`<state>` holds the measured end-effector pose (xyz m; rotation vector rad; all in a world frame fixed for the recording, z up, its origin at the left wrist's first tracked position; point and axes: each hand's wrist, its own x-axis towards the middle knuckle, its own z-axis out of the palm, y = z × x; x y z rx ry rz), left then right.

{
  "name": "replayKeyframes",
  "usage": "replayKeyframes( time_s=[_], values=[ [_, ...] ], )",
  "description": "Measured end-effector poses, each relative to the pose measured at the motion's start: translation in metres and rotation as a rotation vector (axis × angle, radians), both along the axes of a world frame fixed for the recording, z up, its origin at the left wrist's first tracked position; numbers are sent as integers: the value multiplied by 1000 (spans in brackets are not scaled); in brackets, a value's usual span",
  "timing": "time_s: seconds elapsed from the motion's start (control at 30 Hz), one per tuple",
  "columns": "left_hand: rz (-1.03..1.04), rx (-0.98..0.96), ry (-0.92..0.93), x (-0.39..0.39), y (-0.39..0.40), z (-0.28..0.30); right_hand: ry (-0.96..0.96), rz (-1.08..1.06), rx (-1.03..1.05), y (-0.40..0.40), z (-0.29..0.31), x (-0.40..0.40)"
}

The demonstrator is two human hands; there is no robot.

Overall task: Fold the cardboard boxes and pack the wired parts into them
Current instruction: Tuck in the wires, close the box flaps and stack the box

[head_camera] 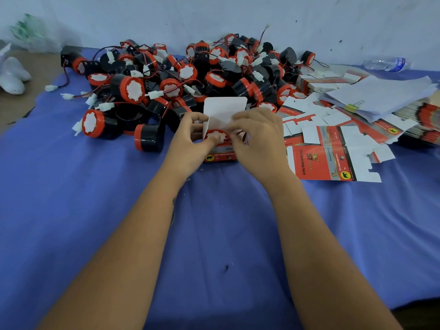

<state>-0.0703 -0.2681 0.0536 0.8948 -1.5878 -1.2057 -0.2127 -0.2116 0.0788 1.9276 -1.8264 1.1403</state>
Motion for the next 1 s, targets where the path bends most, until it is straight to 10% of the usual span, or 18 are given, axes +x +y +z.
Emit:
replayKeyframes(
  time_s=[0.4, 1.0],
  values=[
    [43, -20, 16, -3, 1, 0, -856, -167, 81, -11, -4, 9],
    [123, -117, -46, -7, 0, -6, -580, -63, 72, -10, -14, 2]
  ],
)
